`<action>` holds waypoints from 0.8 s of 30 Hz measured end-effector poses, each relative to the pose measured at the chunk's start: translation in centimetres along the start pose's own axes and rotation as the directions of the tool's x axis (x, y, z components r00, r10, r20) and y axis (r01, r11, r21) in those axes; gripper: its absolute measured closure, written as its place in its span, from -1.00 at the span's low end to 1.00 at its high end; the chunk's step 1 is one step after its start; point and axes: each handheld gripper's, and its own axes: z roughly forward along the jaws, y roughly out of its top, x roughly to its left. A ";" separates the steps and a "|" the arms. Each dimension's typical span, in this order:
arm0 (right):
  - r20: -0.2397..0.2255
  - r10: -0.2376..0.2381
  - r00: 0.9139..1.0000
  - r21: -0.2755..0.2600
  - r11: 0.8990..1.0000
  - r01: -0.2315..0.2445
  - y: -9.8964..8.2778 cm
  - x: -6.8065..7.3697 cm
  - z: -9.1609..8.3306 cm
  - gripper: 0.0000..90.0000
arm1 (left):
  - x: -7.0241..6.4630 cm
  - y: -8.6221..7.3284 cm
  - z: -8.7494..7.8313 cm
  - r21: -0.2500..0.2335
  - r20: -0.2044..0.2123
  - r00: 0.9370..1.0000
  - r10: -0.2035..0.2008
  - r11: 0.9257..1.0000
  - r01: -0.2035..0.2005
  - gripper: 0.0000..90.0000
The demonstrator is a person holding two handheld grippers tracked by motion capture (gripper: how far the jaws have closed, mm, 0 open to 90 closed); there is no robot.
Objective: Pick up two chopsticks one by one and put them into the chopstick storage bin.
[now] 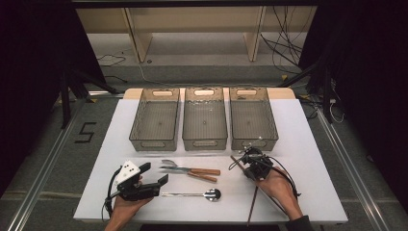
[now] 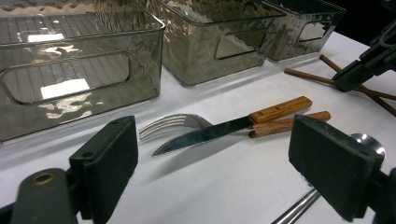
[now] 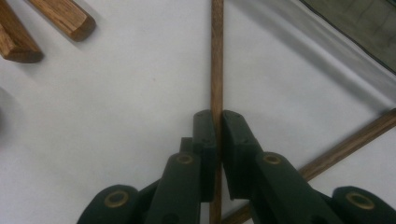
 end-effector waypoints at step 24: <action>-0.144 -0.061 0.988 -0.296 0.955 0.016 2.1 1.4 -5.8 0.89 | -1.7 1.1 0.8 0.043 0.077 0.994 -0.072 0.997 0.069 -0.65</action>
